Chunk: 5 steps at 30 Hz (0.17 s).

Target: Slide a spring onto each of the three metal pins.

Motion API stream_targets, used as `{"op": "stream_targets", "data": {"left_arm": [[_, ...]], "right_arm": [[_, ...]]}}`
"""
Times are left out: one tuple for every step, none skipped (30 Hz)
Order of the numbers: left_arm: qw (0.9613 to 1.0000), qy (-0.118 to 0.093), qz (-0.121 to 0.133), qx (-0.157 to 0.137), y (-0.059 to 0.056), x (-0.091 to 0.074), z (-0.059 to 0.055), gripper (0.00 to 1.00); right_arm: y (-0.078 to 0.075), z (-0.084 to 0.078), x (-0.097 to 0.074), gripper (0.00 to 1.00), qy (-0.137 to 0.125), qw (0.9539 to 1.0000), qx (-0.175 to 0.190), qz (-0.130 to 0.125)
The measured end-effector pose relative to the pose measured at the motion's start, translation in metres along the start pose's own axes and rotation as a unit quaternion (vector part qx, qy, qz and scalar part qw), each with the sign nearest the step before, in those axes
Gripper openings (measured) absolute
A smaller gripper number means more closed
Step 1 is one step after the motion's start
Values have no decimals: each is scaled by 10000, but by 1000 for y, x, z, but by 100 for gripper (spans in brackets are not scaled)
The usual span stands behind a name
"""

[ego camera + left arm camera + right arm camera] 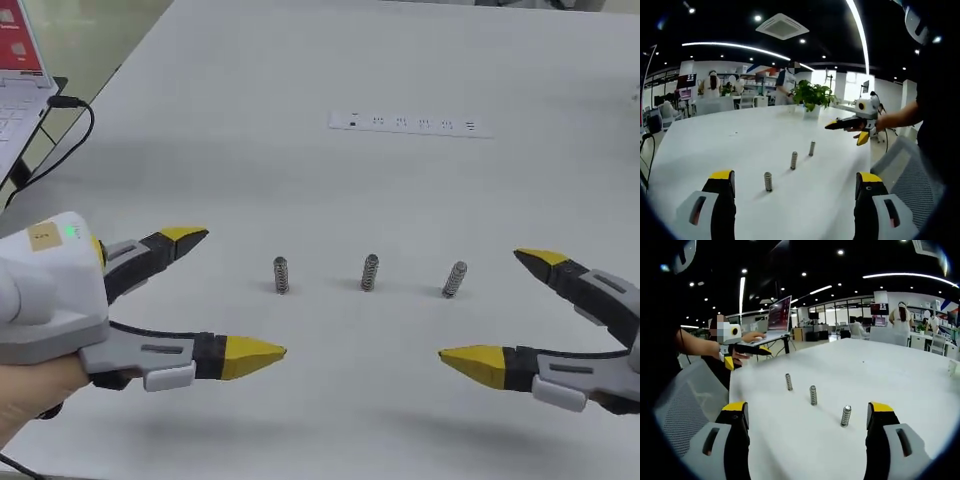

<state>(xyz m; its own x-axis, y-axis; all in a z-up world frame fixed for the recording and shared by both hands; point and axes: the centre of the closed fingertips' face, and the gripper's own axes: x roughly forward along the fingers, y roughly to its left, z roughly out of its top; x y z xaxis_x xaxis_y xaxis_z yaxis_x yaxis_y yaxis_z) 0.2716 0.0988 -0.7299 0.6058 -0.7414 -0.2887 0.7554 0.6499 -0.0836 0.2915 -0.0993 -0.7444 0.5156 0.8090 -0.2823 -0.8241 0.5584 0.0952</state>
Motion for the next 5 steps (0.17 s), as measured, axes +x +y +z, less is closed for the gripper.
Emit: {"op": "stream_targets", "data": {"left_arm": [[10000, -1, 15, 4, 1, -1, 0, 98], [10000, -37, 46, -22, 3, -2, 2, 98], [10000, -62, 59, -46, 5, -2, 3, 98], [9999, -85, 74, -53, 6, -2, 4, 98], [9999, -110, 106, -43, 7, -3, 5, 98]], "right_arm": [[0, -2, -2, 99, -3, 10000, 36, -29], [1, -4, -3, 99, -25, 10000, 38, -53], [1, -5, -4, 99, -22, 10000, 44, -64], [2, -8, -5, 99, 5, 9999, 47, -93], [2, -9, -6, 99, 7, 9999, -32, -145]]}}
